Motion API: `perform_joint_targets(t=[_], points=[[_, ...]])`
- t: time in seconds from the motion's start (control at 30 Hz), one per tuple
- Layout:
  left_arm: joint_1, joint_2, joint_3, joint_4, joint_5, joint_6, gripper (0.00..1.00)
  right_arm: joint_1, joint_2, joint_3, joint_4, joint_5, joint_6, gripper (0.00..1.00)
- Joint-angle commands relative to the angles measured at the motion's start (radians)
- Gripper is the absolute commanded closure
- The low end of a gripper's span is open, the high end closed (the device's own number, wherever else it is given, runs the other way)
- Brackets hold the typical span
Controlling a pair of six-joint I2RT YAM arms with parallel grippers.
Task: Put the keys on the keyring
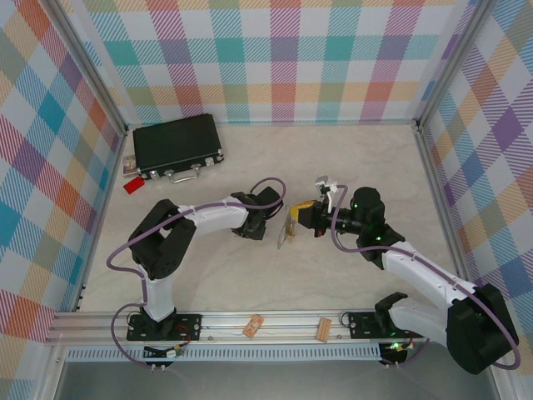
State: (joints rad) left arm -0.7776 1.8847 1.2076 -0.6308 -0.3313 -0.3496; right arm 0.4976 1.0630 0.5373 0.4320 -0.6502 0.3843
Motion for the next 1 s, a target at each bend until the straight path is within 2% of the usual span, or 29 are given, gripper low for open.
perform_joint_targets(t=[0.0, 0.3, 0.6, 0.8, 0.97], points=[[-0.005, -0.043, -0.024, -0.053, -0.052, -0.017, 0.62, 0.002, -0.014, -0.003, 0.048, -0.008, 0.012, 1.0], [-0.005, -0.136, -0.112, -0.059, -0.082, -0.042, 0.62, 0.001, -0.002, -0.004, 0.06, -0.014, 0.02, 1.0], [0.0, -0.289, -0.174, 0.089, 0.061, -0.024, 0.61, 0.002, -0.005, -0.006, 0.06, -0.014, 0.021, 1.0], [0.038, -0.322, -0.218, 0.139, 0.163, -0.044, 0.61, 0.001, -0.01, -0.005, 0.059, -0.014, 0.021, 1.0], [0.091, -0.316, -0.253, 0.166, 0.219, -0.103, 0.68, 0.002, -0.013, -0.007, 0.059, -0.013, 0.023, 1.0]])
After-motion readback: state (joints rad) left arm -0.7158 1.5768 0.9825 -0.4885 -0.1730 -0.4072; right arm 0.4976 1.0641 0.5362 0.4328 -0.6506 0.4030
